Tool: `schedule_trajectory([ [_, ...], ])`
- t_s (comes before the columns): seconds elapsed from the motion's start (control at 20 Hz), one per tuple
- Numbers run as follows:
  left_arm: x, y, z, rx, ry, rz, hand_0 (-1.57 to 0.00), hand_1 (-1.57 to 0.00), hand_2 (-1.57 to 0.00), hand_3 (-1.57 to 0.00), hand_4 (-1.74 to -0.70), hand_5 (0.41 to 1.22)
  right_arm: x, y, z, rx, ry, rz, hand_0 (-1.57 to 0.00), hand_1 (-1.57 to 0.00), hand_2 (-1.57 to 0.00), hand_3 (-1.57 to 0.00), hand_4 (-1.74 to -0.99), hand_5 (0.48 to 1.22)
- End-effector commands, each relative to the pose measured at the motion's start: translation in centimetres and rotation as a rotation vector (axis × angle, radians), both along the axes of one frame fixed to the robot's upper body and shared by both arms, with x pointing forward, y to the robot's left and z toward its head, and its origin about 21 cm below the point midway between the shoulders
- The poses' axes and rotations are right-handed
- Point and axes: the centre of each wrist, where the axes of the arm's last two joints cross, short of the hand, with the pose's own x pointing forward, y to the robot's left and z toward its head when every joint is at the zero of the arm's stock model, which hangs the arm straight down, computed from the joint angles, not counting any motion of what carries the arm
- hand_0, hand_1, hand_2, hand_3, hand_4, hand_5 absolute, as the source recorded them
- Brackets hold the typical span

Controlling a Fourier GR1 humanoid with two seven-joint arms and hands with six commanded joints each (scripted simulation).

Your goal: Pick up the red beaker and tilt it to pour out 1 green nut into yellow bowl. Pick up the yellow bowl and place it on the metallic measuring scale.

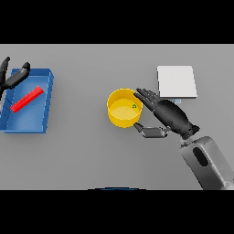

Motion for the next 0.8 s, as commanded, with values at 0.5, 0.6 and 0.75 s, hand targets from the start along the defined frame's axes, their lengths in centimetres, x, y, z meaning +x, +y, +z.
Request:
schedule_trajectory([
  [0.5, -0.2, 0.1, -0.1, -0.014, 0.001, -0.012, 0.00, 0.00, 0.00, 0.00, -0.72, 0.687, 4.4, 4.2, 0.6, -0.521, -0.011, 0.344, 0.00, 0.00, 0.00, 0.00, -1.223, 0.705],
  [0.6, -0.3, 0.6, -0.2, -0.017, 0.000, -0.010, 0.00, 0.00, 0.00, 0.00, -0.72, 0.687, 4.7, 4.9, 0.4, -0.572, -0.001, 0.372, 0.00, 0.00, 0.00, 0.00, -1.224, 0.703],
  [0.75, -0.3, 1.0, -0.1, -0.028, -0.007, 0.001, 0.00, 0.00, 0.00, 0.00, -0.72, 0.687, 5.5, 5.8, -0.3, -0.637, 0.014, 0.380, 0.00, 0.00, 0.00, 0.00, -1.239, 0.705],
])
